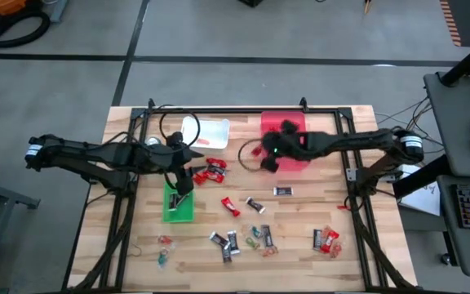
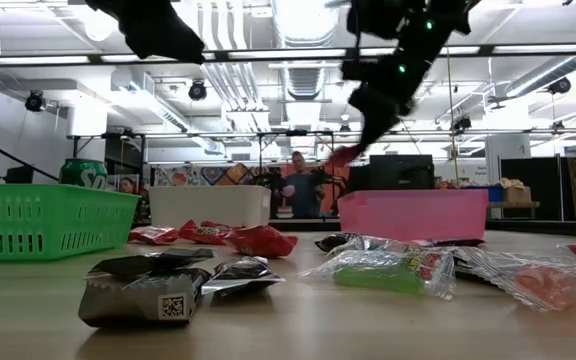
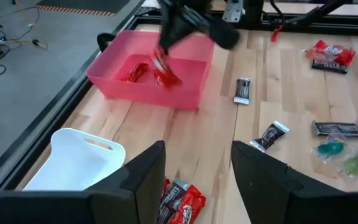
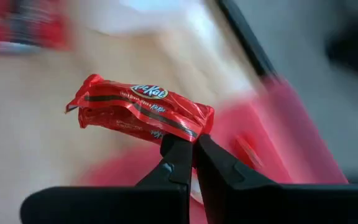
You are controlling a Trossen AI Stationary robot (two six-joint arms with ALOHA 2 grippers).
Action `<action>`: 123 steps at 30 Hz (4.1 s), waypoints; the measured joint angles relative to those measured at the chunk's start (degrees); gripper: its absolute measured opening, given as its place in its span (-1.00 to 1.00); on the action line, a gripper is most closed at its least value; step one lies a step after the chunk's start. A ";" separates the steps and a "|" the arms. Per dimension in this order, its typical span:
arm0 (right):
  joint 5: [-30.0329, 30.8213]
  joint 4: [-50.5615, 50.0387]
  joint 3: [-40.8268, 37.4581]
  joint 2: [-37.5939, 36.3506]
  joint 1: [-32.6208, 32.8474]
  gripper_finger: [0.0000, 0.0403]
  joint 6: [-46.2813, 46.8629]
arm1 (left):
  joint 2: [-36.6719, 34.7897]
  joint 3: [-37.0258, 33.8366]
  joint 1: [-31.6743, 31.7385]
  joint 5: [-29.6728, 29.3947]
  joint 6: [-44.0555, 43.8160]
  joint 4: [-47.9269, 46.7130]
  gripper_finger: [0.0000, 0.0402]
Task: Organize candy in baskets
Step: Put the red chocolate into the pink bin, then put the brown chocolate into the green basket
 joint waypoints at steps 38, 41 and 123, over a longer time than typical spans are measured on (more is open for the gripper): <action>-7.41 -1.25 -4.66 10.36 -18.87 -0.94 27.21 | 1.27 -1.08 0.07 -10.38 3.23 0.37 -0.16; -6.64 -0.91 -4.66 10.36 -19.44 -0.94 27.59 | 1.27 -1.08 0.07 -10.38 3.22 0.36 -0.16; -5.54 48.26 -47.53 -10.69 24.63 -0.22 2.10 | 1.29 -5.54 0.07 -7.21 2.60 11.14 -0.16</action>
